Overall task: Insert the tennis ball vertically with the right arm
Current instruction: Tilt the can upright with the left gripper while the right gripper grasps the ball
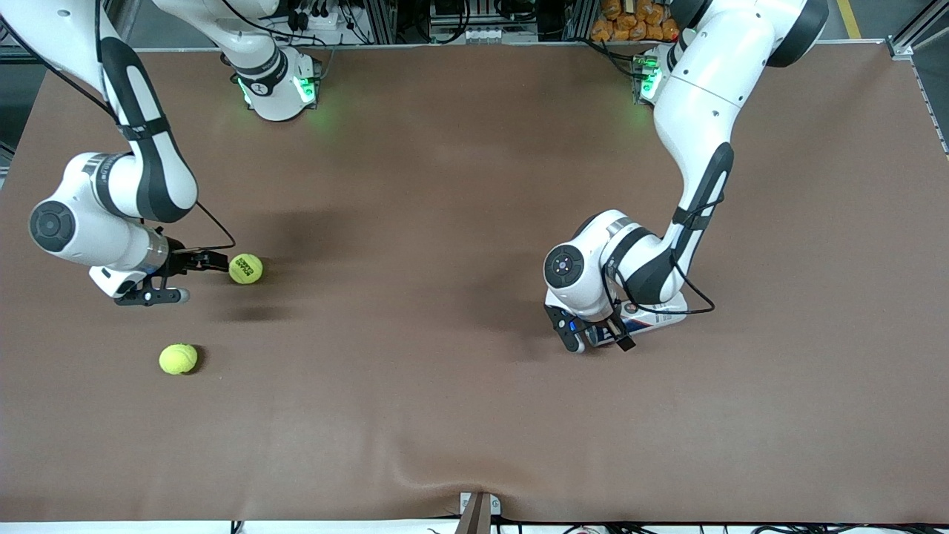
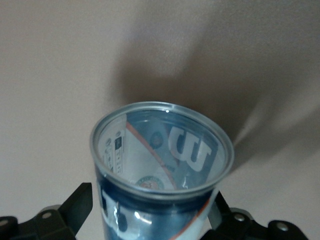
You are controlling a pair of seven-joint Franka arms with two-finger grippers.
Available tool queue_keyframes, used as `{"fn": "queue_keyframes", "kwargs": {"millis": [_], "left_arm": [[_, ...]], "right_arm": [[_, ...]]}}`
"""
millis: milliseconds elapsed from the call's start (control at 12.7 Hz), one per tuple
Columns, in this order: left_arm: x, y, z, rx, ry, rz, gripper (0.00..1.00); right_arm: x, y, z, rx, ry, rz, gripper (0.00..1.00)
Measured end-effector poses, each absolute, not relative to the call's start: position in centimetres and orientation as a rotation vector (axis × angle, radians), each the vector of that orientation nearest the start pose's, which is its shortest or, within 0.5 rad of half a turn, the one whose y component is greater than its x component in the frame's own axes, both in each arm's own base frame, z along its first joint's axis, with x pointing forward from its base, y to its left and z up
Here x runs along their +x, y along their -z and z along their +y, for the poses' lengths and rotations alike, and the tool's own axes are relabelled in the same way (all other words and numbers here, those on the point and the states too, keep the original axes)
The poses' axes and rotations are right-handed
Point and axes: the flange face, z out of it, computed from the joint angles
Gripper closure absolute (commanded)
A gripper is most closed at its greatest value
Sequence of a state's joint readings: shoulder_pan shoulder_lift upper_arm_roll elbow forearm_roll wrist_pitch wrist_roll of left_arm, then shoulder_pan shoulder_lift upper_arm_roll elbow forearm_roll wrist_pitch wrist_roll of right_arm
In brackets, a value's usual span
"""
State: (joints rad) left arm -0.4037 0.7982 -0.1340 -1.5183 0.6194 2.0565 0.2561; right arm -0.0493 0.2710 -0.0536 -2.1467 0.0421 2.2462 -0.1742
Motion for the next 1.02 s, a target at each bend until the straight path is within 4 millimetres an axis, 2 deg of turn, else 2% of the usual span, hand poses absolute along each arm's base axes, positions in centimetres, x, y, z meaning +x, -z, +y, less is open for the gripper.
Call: {"fn": "queue_keyframes", "kwargs": {"millis": [552, 630, 788, 867, 1024], "left_arm": [[61.6, -17.2, -30.9, -2.25, -0.22, 1.476, 0.0], [61.7, -17.2, -30.9, -2.251, -0.219, 1.476, 0.05], [61.7, -17.2, -30.8, -2.244, -0.22, 1.488, 0.25], [61.7, -17.3, -30.9, -2.239, -0.22, 1.498, 0.3], [61.9, -17.6, -31.0, -2.231, -0.214, 1.513, 0.3]], "right_arm": [[54.3, -24.2, -5.2, -3.077, -0.289, -0.048, 0.0], [54.2, -23.8, -5.1, -3.066, -0.298, -0.032, 0.0], [53.6, -22.8, -4.6, -3.047, -0.329, -0.018, 0.0], [53.4, -22.4, -4.3, -3.041, -0.341, -0.016, 0.0], [53.0, -22.0, -3.7, -3.034, -0.354, -0.014, 0.0]]}}
